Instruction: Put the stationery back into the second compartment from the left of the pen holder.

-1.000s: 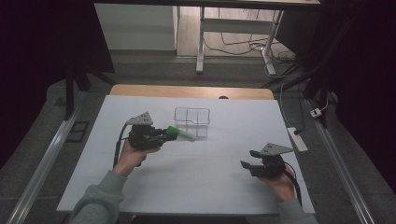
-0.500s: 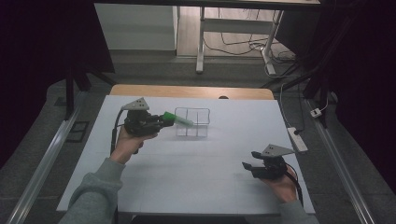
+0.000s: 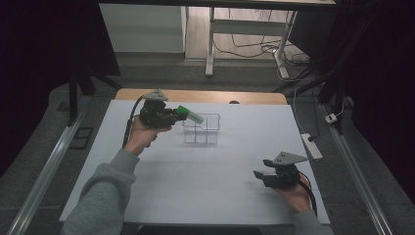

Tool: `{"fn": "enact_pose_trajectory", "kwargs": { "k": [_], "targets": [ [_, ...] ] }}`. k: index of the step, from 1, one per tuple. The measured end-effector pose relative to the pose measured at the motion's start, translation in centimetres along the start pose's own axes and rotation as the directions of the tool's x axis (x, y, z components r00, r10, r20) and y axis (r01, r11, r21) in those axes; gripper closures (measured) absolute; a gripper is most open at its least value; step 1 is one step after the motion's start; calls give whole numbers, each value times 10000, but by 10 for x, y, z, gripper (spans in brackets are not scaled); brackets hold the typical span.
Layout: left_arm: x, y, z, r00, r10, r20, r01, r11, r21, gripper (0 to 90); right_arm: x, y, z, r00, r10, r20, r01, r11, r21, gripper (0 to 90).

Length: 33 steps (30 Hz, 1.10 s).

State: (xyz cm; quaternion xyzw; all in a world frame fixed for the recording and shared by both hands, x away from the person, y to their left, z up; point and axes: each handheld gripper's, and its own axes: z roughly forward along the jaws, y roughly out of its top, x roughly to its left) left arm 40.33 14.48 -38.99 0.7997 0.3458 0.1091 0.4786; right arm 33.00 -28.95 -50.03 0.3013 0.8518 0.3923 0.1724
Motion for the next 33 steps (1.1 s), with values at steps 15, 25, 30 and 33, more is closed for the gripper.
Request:
{"fn": "enact_pose_trajectory", "kwargs": {
  "k": [15,25,30,33],
  "targets": [
    [10,9,34,9982,-186,-576,251,9932,1137,740,2,-1,4,9999,-149,-14,149,9997,200,379],
    [8,1,24,9974,-58,-719,105,9978,655,522,1,-1,3,9999,-153,-2,153,9997,191,377],
    [5,-14,13,9971,54,-763,1,9974,718,484,0,-1,2,10000,-70,34,69,9999,140,375],
    [2,-28,3,9965,194,-809,-133,9971,747,476,0,-1,1,9999,-66,86,65,9999,141,373]
  ]
}}
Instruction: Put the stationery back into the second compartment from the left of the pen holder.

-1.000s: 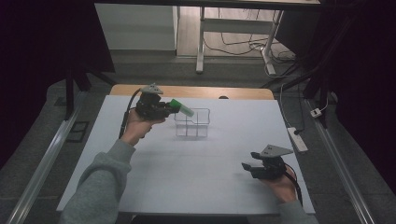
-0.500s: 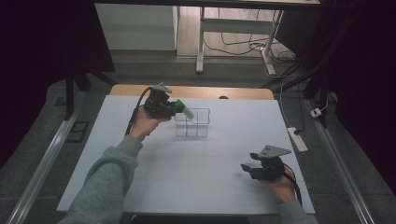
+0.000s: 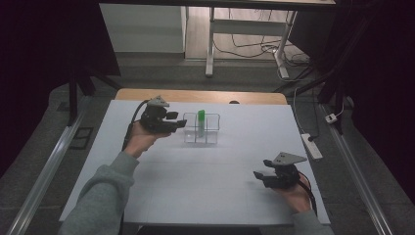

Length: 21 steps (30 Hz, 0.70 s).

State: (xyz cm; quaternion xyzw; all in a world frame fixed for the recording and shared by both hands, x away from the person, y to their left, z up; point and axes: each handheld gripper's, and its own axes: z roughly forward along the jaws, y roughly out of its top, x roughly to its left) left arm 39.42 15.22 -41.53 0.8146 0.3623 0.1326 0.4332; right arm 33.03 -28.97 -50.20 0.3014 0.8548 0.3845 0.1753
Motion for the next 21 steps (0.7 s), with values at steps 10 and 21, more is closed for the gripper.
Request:
{"fn": "enact_pose_trajectory", "kwargs": {
  "k": [10,21],
  "targets": [
    [-1,-59,-27,9993,-239,-275,235,9996,-154,464,-1,0,-1,10000,48,-10,-48,10000,-23,369],
    [-10,-108,-44,9976,-646,-239,642,9978,-174,447,-4,-2,-2,9999,105,75,-105,9999,-47,366]
  ]
}}
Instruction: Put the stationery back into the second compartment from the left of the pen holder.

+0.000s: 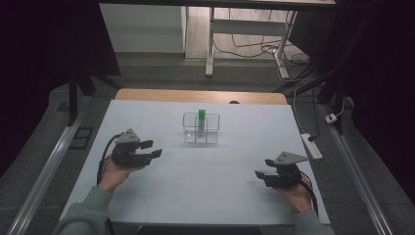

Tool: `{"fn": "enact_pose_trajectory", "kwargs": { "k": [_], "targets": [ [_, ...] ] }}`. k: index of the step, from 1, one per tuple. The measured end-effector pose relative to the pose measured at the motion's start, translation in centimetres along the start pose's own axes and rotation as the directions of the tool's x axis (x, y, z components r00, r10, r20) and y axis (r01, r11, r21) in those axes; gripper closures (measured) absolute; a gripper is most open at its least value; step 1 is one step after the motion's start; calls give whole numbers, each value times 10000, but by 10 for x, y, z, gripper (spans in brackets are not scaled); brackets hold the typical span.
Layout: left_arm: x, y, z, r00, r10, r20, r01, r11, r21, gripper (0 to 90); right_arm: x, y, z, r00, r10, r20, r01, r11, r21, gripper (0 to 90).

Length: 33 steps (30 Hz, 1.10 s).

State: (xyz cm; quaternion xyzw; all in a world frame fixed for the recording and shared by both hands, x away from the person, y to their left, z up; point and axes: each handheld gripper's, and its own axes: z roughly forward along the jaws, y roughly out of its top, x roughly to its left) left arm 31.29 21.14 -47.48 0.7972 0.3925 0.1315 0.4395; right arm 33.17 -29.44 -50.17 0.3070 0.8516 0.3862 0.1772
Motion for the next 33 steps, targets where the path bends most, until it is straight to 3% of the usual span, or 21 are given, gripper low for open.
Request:
{"fn": "enact_pose_trajectory", "kwargs": {
  "k": [16,33],
  "targets": [
    [-6,-42,-9,9995,-80,-300,98,9982,591,421,-5,-2,-4,9998,131,128,-130,9998,-120,366],
    [-2,-50,-9,9993,-114,-346,138,9973,716,407,-5,-1,-7,9999,43,153,-40,9997,-225,367]
  ]
}}
